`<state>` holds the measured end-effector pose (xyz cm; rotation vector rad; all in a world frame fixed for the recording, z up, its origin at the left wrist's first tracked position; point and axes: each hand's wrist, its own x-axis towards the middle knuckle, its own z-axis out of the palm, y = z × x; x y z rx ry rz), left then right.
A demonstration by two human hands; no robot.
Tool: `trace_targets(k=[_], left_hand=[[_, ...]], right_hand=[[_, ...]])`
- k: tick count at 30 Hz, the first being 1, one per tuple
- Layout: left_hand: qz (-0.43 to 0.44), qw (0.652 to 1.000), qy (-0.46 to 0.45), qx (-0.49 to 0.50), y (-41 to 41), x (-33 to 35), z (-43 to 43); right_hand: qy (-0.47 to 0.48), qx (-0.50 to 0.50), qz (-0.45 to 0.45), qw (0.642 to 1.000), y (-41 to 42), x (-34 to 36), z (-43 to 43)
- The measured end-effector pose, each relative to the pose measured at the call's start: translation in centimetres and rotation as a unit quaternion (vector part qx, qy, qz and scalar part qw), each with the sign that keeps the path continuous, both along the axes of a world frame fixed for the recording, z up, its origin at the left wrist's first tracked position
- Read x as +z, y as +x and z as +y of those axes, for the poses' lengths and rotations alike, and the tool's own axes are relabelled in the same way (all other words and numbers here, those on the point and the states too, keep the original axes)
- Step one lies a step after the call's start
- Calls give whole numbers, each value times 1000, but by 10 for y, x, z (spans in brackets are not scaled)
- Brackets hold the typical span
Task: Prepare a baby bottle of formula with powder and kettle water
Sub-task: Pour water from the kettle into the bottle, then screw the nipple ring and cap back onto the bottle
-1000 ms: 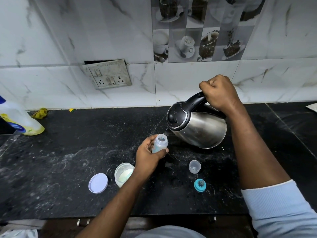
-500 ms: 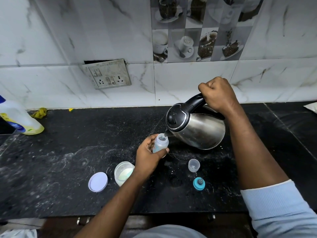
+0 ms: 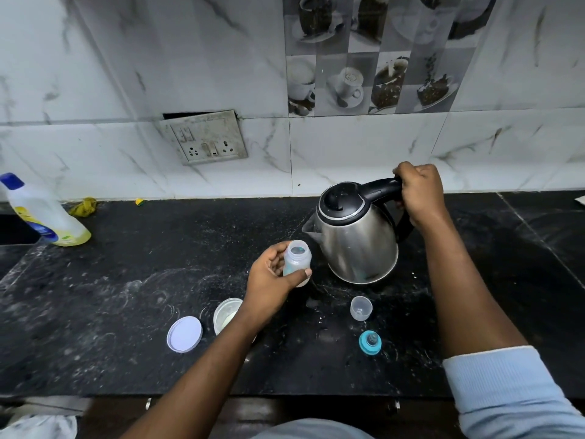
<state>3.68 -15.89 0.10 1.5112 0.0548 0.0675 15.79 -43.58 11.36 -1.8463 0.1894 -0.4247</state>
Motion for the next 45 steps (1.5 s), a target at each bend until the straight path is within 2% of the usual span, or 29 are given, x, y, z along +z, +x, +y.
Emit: trace_targets(k=[4, 11, 18, 24, 27, 30, 32, 35, 37, 39, 41, 43, 45], left_hand=[[2, 1000, -2, -1, -5, 2, 2], [10, 1000, 2, -1, -25, -6, 5], [24, 1000, 12, 12, -38, -9, 7], [32, 999, 10, 15, -43, -13, 9], [29, 999, 7, 17, -42, -12, 9], [19, 1000, 3, 8, -39, -13, 7], [19, 1000, 5, 4, -37, -13, 5], [16, 1000, 8, -12, -32, -10, 0], [21, 1000, 6, -22, -29, -8, -2], [25, 999, 0, -32, -26, -7, -5], [33, 999, -9, -43, -21, -3, -6], [42, 997, -16, -62, -16, 2, -6], [50, 994, -29, -90, -10, 11, -5]], right_hand=[[79, -42, 7, 996, 8, -20, 7], [135, -74, 13, 988, 27, -65, 38], [149, -85, 38, 984, 39, -102, 66], [207, -86, 70, 972, 43, -120, 73], [213, -70, 86, 971, 41, -118, 72], [214, 14, 85, 973, 36, -112, 64], [168, 53, 70, 982, 27, -111, 53], [6, -17, 41, 999, -9, -114, 29], [-66, -27, 27, 997, -48, -122, 14], [-121, 12, 52, 991, -93, -136, 1], [-206, 105, 104, 967, -135, -151, -7], [-309, 206, 145, 917, -164, -165, -10], [-364, 252, 162, 882, -182, -174, -9]])
